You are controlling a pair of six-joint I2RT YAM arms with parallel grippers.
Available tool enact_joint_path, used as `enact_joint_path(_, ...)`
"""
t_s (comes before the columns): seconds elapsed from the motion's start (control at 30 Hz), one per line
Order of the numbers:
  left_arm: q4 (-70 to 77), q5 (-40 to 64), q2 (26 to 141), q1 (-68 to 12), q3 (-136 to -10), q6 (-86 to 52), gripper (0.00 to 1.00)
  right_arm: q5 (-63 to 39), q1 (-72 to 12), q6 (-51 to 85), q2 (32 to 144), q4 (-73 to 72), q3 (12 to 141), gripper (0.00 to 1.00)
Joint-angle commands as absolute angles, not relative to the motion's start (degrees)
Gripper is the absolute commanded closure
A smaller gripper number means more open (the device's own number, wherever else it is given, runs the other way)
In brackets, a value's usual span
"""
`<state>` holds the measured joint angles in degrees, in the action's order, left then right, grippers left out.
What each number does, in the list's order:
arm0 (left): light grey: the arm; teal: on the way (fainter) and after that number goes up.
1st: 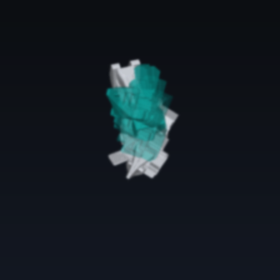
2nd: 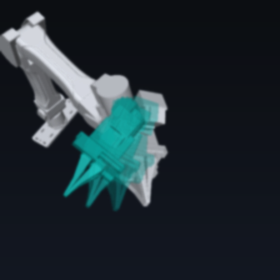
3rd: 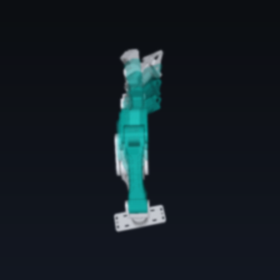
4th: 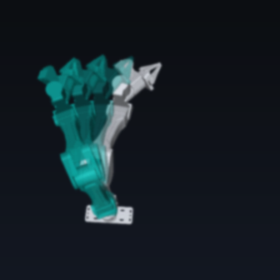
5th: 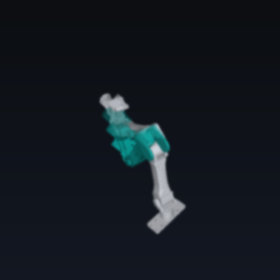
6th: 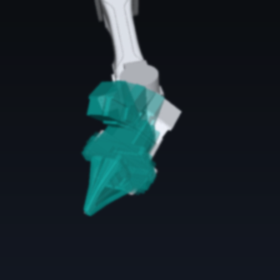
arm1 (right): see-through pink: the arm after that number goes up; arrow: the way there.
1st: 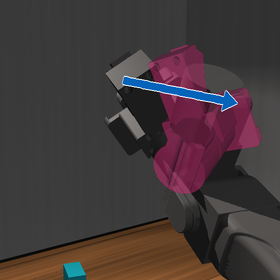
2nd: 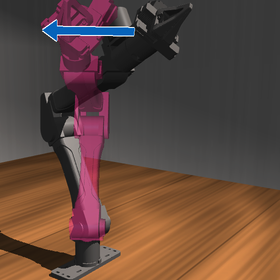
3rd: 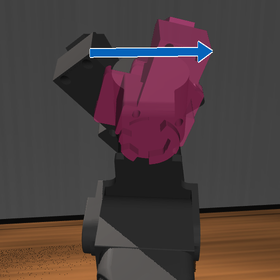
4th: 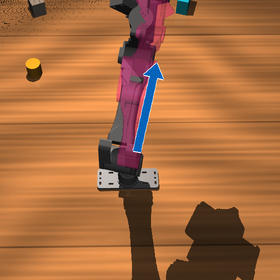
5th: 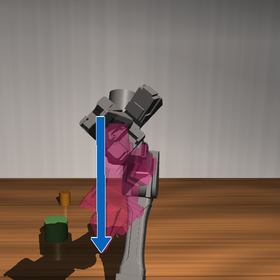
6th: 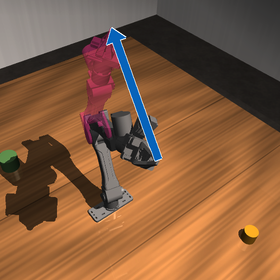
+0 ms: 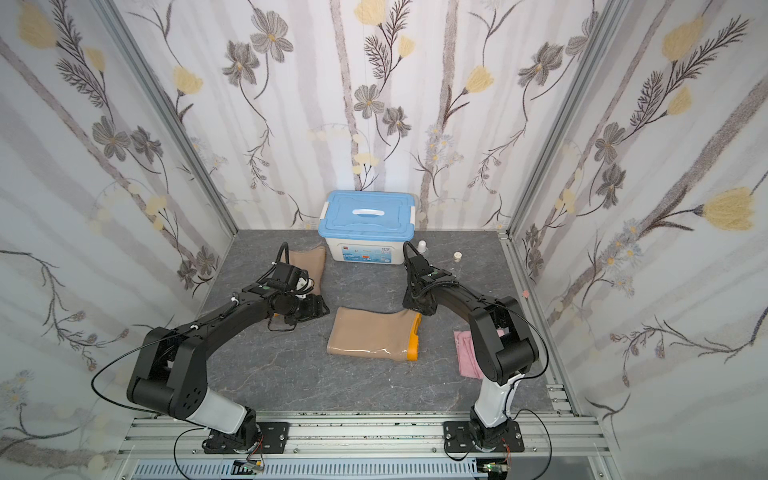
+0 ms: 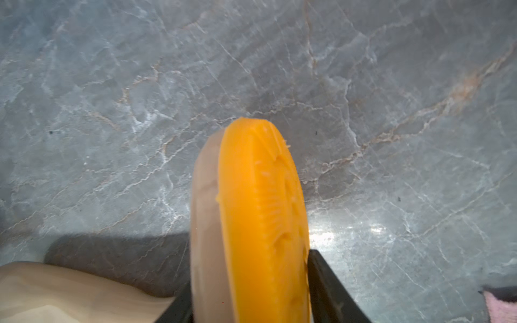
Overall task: Wipe the rubber boots with a cloth
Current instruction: Adjust the rubber boot at the center of the board.
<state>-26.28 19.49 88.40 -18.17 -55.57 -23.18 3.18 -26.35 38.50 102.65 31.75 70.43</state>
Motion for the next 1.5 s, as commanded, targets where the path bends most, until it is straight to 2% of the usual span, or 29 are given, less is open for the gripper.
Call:
enact_joint_path(0.0, -22.9, 21.5, 89.1, -18.2, -55.0, -24.1, 0.26, 5.8, -26.0, 32.1, 102.1, 34.1, 73.7, 0.54)
enact_joint_path(0.17, -19.2, 25.4, 91.4, -18.2, -54.8, -24.3, 0.26, 6.6, -24.4, 24.9, 105.0, 37.5, 80.5, 0.59)
enact_joint_path(0.23, -17.5, 26.9, 92.4, -18.2, -54.6, -24.3, 0.26, 6.7, -23.9, 22.5, 107.3, 38.7, 83.5, 0.63)
enact_joint_path(0.33, -15.6, 28.2, 93.5, -18.2, -54.4, -24.5, 0.27, 6.7, -23.1, 19.9, 110.7, 40.0, 87.6, 0.64)
enact_joint_path(0.47, -11.7, 30.4, 95.1, -18.4, -53.6, -25.8, 0.28, 5.6, -21.9, 18.6, 114.6, 40.7, 90.9, 0.62)
enact_joint_path(0.63, -2.2, 35.7, 97.9, -19.1, -50.7, -28.7, 0.32, 4.1, -20.9, 18.6, 117.2, 40.3, 92.1, 0.54)
enact_joint_path(0.9, 7.3, 36.2, 101.6, -20.0, -46.4, -32.3, 0.37, 0.6, -19.2, 19.6, 118.6, 38.8, 92.5, 0.52)
enact_joint_path(1.03, 9.3, 35.2, 103.5, -20.0, -46.0, -32.5, 0.47, 0.0, -19.2, 19.5, 118.7, 38.3, 92.4, 0.52)
enact_joint_path(1.3, 12.6, 36.4, 107.4, -20.0, -44.9, -32.8, 0.58, -0.2, -18.9, 19.3, 119.3, 37.3, 92.2, 0.52)
enact_joint_path(1.47, 15.9, 38.4, 109.2, -20.1, -44.4, -34.1, 0.77, -0.3, -18.7, 19.4, 119.9, 37.0, 92.2, 0.52)
